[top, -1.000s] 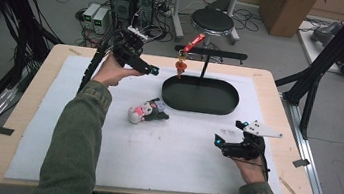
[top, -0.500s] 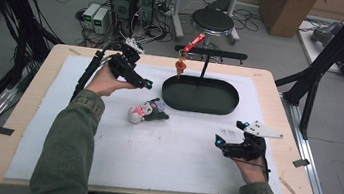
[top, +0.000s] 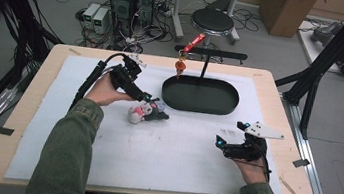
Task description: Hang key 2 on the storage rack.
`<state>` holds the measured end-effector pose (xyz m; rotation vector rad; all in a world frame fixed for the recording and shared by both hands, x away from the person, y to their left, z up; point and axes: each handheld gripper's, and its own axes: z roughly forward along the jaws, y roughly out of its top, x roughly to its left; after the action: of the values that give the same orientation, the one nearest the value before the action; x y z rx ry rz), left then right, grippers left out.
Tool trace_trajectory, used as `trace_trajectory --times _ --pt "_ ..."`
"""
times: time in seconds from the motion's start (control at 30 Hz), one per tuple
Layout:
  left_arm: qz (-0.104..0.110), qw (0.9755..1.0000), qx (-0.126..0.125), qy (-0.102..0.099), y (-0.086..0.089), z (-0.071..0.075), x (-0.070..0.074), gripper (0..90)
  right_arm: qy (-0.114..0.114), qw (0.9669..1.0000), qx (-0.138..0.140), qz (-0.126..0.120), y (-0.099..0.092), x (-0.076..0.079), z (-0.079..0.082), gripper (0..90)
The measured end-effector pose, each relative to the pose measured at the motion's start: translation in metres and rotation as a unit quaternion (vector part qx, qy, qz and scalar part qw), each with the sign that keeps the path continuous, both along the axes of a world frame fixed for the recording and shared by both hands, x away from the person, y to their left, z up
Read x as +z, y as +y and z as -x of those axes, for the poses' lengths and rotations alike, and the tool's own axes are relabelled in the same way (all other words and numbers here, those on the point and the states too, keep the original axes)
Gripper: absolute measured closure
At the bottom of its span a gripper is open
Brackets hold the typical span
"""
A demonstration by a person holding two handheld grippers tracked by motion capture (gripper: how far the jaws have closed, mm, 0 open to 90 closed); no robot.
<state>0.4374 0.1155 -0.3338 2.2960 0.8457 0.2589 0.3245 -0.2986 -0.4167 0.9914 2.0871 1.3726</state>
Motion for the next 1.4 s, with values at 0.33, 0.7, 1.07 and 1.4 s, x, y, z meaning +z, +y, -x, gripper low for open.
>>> trace_trajectory --times 0.33,0.7,1.07,1.4 --pt "-0.021 0.9984 -0.003 0.052 0.006 0.003 -0.037 7.7 0.005 1.0000 0.001 0.003 0.001 -0.001 -0.001 0.7" --pt "-0.049 0.9953 -0.005 0.083 0.001 0.005 -0.063 9.1 0.008 0.9999 0.002 0.006 0.001 -0.001 -0.001 0.8" --pt "-0.089 0.9935 0.005 0.071 -0.006 0.006 -0.068 32.2 0.012 0.9998 0.010 0.010 0.002 -0.003 -0.001 0.7" --pt "-0.097 0.9924 -0.021 0.072 -0.006 0.008 -0.069 48.0 0.014 0.9998 0.009 0.010 0.002 -0.003 -0.001 0.7"
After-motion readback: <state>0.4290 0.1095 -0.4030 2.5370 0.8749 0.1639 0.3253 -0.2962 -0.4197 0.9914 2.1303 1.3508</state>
